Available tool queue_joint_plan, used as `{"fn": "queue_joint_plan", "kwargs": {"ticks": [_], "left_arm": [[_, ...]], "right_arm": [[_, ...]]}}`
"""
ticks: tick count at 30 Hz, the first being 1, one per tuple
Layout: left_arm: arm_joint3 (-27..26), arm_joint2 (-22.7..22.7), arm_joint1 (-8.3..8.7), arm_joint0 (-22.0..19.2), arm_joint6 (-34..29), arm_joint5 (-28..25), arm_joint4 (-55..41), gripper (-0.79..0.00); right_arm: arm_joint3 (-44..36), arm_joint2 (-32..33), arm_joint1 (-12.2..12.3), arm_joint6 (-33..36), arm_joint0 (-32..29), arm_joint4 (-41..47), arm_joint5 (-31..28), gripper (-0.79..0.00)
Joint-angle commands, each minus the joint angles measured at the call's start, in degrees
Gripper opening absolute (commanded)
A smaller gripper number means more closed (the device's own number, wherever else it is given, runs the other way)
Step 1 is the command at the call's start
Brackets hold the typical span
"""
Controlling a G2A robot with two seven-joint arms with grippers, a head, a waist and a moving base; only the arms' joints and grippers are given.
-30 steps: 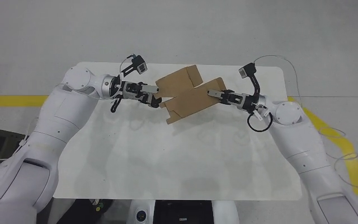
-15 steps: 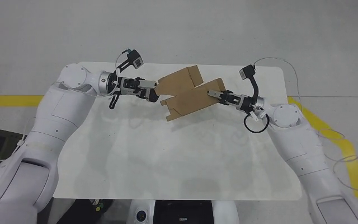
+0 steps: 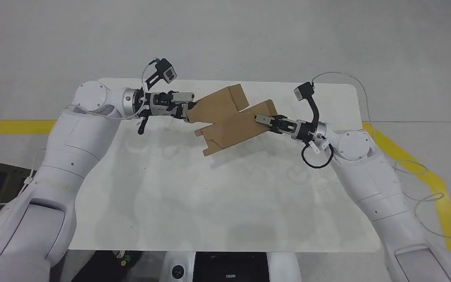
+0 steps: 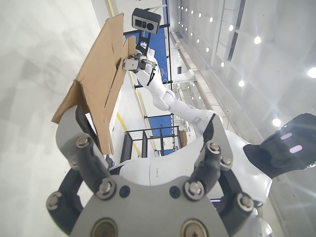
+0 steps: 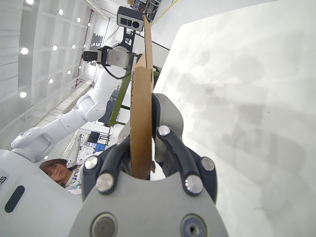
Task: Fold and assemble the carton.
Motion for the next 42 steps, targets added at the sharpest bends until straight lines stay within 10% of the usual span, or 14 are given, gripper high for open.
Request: {"fn": "queue_joint_plan", "kwargs": {"ticks": [1,13,18,42], "left_arm": [[0.6,-0.1,-0.22,0.0,0.3,0.5,-0.2,0.0],[3.0,-0.3,-1.31,-0.4,0.4,1.3,1.2,-0.009],[4.0,-0.1,-1.73,-0.8,1.1,1.5,2.8,-0.209],[5.8,0.0,-3.23,-0.8,2.7,1.1,9.0,-0.499]], "right_arm": [[0.0,0.0,-0.1,0.0,0.0,0.0,-0.1,-0.785],[0.0,0.2,-0.4,-0.3,0.2,-0.1,-0.1,-0.785],[0.1,0.2,-0.6,-0.5,0.3,-0.4,0.2,-0.785],[0.1,0.6,-1.1,-0.4,0.0,-1.9,0.3,-0.785]]}}
